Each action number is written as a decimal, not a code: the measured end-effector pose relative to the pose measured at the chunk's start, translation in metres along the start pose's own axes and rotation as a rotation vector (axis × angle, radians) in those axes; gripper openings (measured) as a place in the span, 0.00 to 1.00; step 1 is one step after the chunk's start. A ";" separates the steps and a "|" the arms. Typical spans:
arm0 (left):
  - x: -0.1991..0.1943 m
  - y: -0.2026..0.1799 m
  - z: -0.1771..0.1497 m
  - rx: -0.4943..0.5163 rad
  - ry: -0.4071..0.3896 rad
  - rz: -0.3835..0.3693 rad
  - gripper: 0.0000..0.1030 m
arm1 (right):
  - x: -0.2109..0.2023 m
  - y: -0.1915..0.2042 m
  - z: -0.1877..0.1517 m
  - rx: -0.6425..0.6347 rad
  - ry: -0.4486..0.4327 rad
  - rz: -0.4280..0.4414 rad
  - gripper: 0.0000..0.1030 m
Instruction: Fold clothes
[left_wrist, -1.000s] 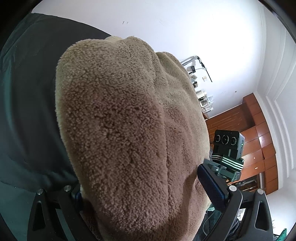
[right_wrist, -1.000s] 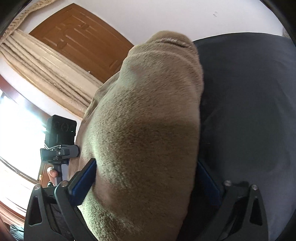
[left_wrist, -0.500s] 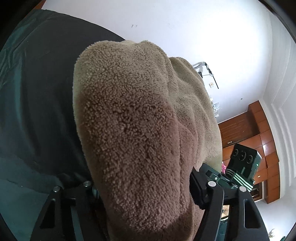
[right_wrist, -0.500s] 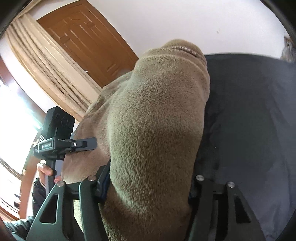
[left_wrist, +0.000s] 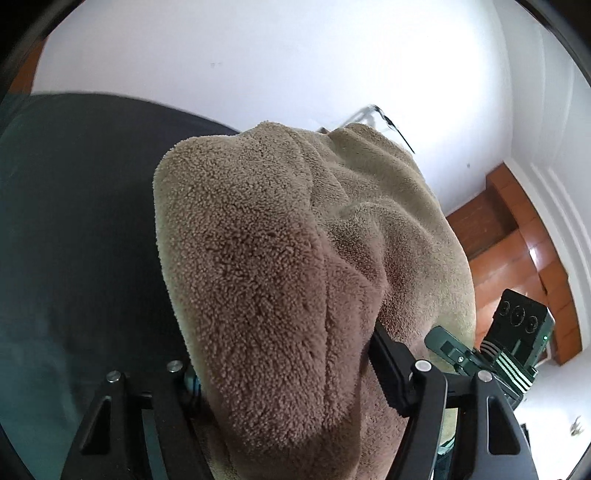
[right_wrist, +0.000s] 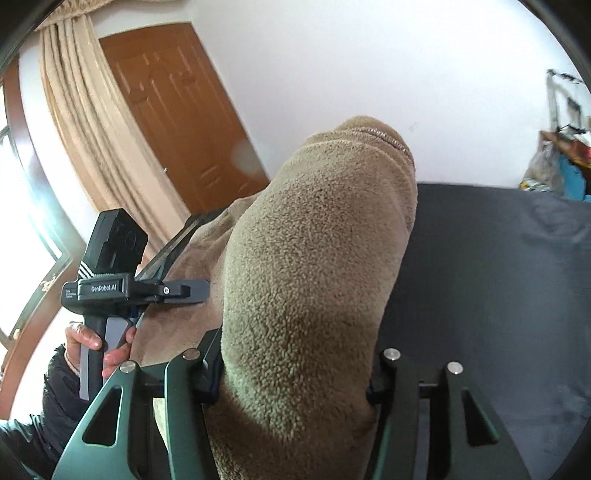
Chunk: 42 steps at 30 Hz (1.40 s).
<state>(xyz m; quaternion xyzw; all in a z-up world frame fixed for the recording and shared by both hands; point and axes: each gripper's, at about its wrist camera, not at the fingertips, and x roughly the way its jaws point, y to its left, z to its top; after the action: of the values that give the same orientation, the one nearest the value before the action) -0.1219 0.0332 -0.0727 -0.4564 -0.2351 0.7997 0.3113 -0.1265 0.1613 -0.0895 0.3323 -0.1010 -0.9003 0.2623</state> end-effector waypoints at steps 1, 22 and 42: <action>0.009 -0.013 0.002 0.015 0.010 -0.001 0.71 | -0.009 -0.007 -0.001 0.007 -0.012 -0.009 0.55; 0.260 -0.209 0.013 0.170 0.263 -0.044 0.71 | -0.246 -0.265 -0.054 0.249 -0.117 -0.245 0.55; 0.243 -0.168 -0.022 0.109 0.256 0.028 0.90 | -0.215 -0.238 -0.066 0.303 -0.043 -0.358 0.82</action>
<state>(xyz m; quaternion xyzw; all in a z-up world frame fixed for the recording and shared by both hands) -0.1502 0.3252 -0.1140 -0.5400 -0.1432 0.7509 0.3521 -0.0414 0.4772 -0.1070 0.3613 -0.1799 -0.9139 0.0435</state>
